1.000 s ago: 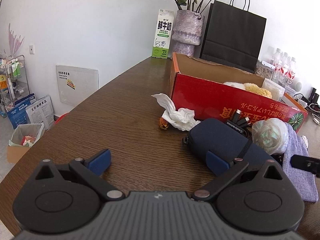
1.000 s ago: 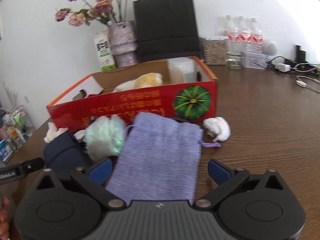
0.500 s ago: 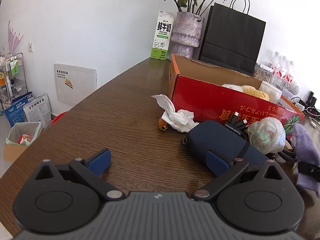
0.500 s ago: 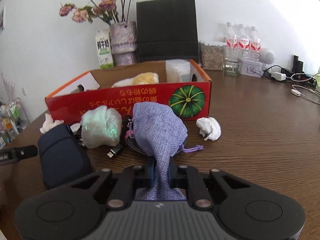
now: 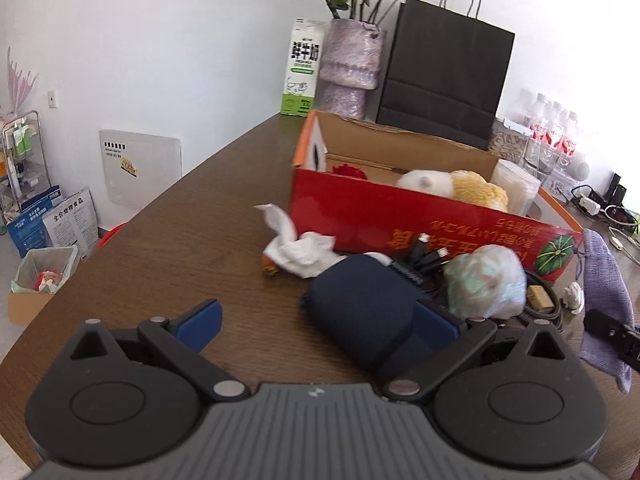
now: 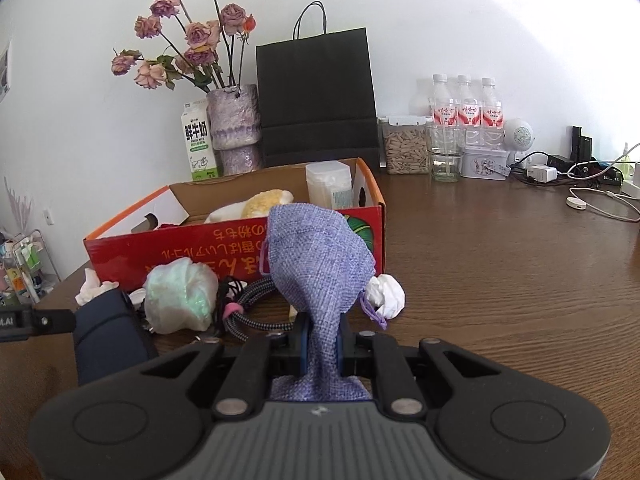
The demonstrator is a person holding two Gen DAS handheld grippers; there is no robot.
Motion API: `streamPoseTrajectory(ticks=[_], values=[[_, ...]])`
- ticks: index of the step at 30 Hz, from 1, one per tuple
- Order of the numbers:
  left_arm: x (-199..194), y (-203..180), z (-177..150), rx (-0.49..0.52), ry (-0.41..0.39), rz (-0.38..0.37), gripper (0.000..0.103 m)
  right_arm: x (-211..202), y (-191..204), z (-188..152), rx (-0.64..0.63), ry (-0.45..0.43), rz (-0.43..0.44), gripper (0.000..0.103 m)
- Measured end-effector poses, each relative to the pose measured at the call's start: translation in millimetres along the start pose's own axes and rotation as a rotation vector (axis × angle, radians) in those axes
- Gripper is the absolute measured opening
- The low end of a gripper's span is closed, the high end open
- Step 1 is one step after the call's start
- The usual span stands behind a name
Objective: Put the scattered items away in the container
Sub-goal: 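Grasp the navy blue pouch with the left tool while the right holds the purple bag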
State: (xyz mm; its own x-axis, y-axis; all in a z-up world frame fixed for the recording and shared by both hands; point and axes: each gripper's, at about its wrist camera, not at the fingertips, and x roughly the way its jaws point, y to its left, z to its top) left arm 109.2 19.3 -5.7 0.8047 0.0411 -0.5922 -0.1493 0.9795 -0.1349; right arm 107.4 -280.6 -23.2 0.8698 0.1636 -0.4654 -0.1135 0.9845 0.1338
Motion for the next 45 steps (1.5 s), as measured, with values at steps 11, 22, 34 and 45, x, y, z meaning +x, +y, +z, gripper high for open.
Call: streamPoseTrajectory(ticks=[11, 22, 34, 45], values=[[43, -43, 16, -0.143, 0.205, 0.123, 0.103, 11, -8, 17, -0.051, -0.015, 0.036, 0.014], [58, -61, 14, -0.083, 0.243, 0.207, 0.102, 43, -24, 40, -0.003, 0.064, 0.075, 0.015], [53, -59, 14, -0.029, 0.232, 0.155, 0.09, 56, -26, 41, 0.041, 0.1, 0.087, 0.014], [38, -50, 11, 0.023, 0.201, 0.107, 0.075, 53, -16, 43, 0.017, 0.101, 0.091, 0.014]])
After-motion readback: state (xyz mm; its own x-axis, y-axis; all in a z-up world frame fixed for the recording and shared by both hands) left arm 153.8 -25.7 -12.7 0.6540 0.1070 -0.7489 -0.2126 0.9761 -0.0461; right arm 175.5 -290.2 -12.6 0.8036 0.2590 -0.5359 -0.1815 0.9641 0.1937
